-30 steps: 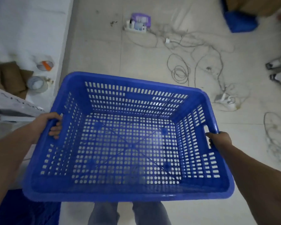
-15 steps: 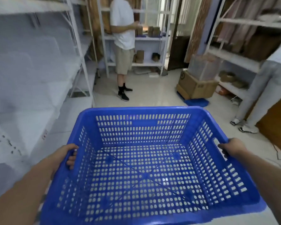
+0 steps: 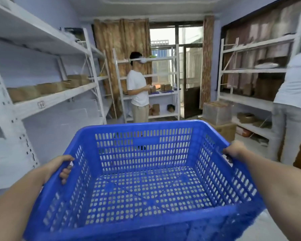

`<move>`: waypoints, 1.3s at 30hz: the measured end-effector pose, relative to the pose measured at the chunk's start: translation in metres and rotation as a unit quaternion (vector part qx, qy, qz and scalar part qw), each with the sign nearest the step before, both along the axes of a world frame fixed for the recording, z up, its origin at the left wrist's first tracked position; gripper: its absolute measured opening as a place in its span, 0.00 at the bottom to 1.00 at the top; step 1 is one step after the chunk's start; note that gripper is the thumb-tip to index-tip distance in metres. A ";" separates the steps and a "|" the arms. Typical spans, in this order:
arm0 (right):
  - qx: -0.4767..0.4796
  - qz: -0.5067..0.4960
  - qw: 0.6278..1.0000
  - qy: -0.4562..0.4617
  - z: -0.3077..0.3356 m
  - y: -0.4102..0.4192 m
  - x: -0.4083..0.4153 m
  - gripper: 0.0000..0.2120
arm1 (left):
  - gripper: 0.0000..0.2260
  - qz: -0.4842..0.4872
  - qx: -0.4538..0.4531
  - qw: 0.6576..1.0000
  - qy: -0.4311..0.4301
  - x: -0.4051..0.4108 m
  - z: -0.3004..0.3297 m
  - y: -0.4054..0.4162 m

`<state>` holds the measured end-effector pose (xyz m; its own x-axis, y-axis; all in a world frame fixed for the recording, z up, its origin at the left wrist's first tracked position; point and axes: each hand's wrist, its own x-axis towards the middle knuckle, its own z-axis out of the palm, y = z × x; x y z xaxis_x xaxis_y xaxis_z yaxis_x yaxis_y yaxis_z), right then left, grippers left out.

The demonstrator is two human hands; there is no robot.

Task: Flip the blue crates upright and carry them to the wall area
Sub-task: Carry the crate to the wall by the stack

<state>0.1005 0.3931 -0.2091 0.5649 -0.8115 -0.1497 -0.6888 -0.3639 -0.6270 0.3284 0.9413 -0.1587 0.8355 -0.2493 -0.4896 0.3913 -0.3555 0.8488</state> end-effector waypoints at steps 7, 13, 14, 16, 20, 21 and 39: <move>-0.065 0.089 0.994 0.008 0.068 0.019 0.028 0.19 | 0.17 0.041 0.000 0.999 -0.030 -0.040 0.018 0.024; -0.032 0.157 0.987 0.015 0.052 -0.005 0.078 0.19 | 0.17 0.119 0.042 0.991 -0.034 -0.090 0.023 0.034; -0.033 0.172 0.984 0.016 0.046 -0.006 0.087 0.19 | 0.17 0.129 0.050 0.990 -0.034 -0.101 0.022 0.036; -0.024 0.207 0.978 0.009 0.033 -0.004 0.102 0.22 | 0.17 0.161 0.065 0.984 -0.036 -0.125 0.016 0.045; -0.014 0.280 0.960 0.014 0.014 0.015 0.131 0.25 | 0.18 0.231 0.071 0.970 -0.019 -0.177 0.003 0.069; -0.010 0.302 0.953 0.016 0.009 0.021 0.137 0.25 | 0.18 0.248 0.068 0.966 -0.012 -0.190 0.001 0.075; -0.005 0.556 0.829 0.057 0.008 0.259 0.100 0.22 | 0.18 0.458 0.107 0.883 0.019 -0.476 -0.012 0.195</move>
